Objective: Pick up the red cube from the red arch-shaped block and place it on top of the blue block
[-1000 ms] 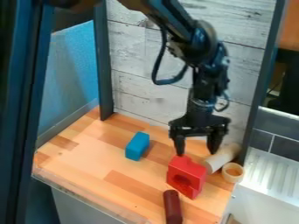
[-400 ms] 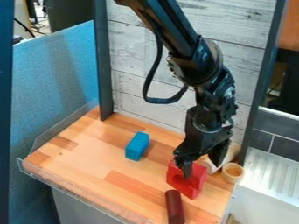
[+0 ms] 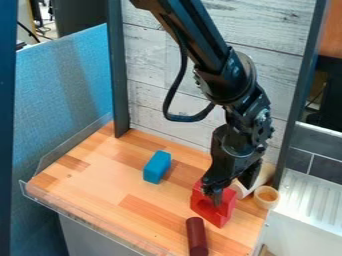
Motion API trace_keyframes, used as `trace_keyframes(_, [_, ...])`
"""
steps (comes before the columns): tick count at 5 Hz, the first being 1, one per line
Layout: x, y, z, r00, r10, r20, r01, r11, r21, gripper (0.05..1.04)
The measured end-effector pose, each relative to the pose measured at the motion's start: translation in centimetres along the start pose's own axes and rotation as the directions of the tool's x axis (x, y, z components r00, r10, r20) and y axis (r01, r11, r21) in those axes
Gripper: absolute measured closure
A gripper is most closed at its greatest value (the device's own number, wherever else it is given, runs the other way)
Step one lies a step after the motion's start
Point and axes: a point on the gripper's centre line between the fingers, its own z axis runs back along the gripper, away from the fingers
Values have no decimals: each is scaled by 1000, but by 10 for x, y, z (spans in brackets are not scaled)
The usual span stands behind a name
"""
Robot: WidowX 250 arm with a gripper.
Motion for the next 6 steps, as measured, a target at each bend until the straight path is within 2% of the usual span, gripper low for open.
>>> trace_keyframes(1, [2,-6,4,999,51,-9,-51,999,3,83])
trace_keyframes(5, [11,3,-9,984,172,-36,-167,979,116,83])
trace_keyframes(6, [10,4,-9,981,190,-43,-184,975,123,83])
